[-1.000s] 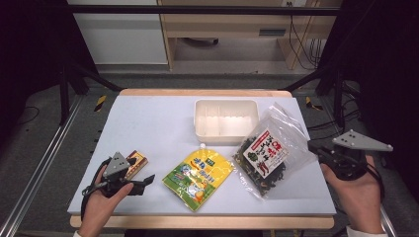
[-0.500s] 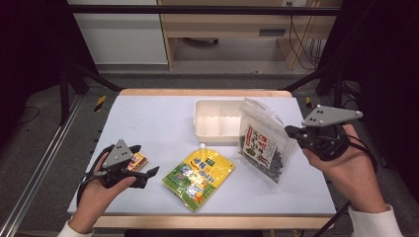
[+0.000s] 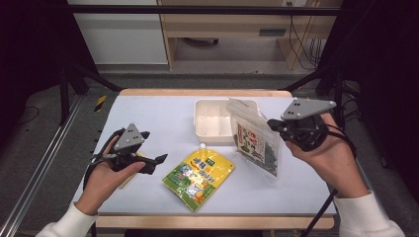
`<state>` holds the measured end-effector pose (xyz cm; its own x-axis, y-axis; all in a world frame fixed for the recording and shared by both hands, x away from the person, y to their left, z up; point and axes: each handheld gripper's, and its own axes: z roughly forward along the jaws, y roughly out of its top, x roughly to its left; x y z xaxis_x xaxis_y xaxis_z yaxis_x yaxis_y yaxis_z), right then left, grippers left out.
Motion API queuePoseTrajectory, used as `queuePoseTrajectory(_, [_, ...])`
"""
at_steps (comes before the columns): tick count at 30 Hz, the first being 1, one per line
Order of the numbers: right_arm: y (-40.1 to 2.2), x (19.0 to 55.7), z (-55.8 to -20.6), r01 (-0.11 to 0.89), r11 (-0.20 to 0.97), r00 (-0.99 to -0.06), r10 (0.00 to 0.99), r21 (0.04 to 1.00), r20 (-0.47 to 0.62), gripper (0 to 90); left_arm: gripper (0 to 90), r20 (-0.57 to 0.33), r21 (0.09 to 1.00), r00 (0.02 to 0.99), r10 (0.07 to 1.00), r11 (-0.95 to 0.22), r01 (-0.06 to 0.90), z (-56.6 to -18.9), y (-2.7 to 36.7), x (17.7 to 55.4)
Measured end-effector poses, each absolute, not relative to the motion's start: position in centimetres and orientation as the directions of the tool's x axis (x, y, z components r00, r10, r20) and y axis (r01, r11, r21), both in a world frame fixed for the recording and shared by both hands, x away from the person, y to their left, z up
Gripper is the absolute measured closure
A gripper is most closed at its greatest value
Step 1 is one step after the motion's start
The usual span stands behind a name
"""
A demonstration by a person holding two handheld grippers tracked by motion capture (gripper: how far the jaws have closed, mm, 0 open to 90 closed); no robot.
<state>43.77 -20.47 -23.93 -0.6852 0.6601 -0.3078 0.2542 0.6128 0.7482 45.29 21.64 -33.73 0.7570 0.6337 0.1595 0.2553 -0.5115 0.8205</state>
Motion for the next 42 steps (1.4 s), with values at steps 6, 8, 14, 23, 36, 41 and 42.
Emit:
queuePoseTrajectory(6, [-19.4,44.4,-24.0,0.238,0.619,-0.712,0.636,0.749,-0.299,89.5,11.3,0.156,0.819,0.778,0.609,-0.519,0.243,-33.3,20.8,45.7])
queuePoseTrajectory(8, [-19.0,44.6,-23.9,0.233,0.622,-0.720,0.627,0.748,-0.298,89.5,11.4,0.161,0.814,0.785,0.598,-0.530,0.237,-32.9,20.4,45.9])
queuePoseTrajectory(14, [-18.1,45.2,-23.8,0.214,0.629,-0.741,0.603,0.748,-0.296,89.5,14.1,0.196,0.801,0.804,0.561,-0.565,0.199,-31.6,18.7,46.6])
queuePoseTrajectory(23, [-16.5,45.5,-23.5,0.190,0.650,-0.750,0.580,0.736,-0.317,89.7,18.5,0.236,0.787,0.826,0.513,-0.600,0.147,-30.3,16.2,47.4])
queuePoseTrajectory(36, [-17.8,43.5,-21.2,0.152,0.654,-0.749,0.566,0.742,-0.346,89.7,24.4,0.243,0.802,0.831,0.500,-0.586,0.117,-28.8,16.3,46.3])
queuePoseTrajectory(41, [-18.4,42.5,-20.1,0.133,0.641,-0.754,0.560,0.756,-0.342,89.7,24.7,0.248,0.799,0.838,0.486,-0.592,0.107,-28.3,15.5,46.1])
queuePoseTrajectory(42, [-18.5,42.3,-19.8,0.131,0.643,-0.753,0.559,0.755,-0.346,89.7,24.7,0.249,0.797,0.839,0.483,-0.594,0.106,-28.3,15.4,46.1])
